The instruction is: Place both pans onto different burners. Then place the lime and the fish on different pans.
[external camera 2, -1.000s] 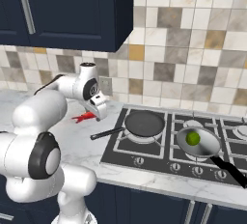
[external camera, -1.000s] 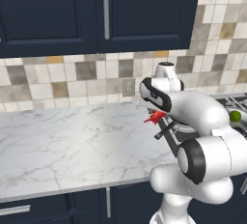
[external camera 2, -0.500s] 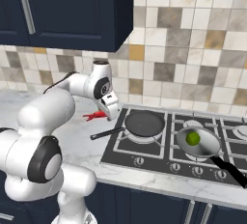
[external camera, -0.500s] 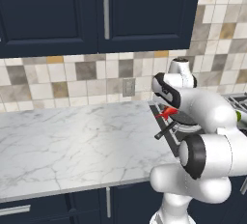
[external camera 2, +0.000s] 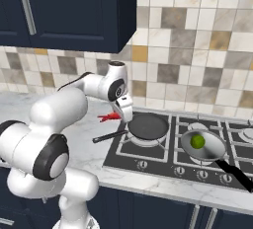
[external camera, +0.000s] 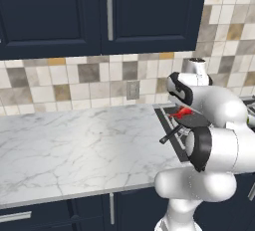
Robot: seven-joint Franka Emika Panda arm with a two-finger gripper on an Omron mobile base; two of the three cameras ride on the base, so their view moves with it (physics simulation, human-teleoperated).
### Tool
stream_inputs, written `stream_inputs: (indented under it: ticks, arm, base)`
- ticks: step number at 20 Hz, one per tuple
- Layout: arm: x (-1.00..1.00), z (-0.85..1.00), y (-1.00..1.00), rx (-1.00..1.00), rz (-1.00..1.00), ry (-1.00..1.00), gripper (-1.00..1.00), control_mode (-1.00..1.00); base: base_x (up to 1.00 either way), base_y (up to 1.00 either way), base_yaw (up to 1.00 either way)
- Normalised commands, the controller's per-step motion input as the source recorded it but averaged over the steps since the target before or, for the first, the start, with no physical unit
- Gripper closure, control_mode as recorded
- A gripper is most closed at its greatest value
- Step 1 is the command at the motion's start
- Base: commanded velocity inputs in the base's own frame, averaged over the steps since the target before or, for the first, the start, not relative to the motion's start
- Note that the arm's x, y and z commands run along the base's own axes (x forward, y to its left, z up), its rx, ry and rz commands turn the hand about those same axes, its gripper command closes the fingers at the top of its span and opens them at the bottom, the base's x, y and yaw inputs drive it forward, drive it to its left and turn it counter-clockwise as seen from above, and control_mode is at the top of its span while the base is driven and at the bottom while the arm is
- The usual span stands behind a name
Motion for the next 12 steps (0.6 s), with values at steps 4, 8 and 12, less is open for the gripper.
stream_inputs:
  ticks: [4, 8, 12]
  arm:
    - [0.43, 0.00, -0.29, 0.00, 0.00, 0.00, 1.00, -1.00]
    - [0.27, -0.01, -0.32, 0.00, 0.00, 0.00, 1.00, -1.00]
    - [0.29, -0.13, -0.30, 0.00, 0.00, 0.00, 1.00, -1.00]
  base:
    - [0.00, 0.00, 0.00]
    - [0.00, 0.00, 0.00]
    - [0.00, 0.00, 0.00]
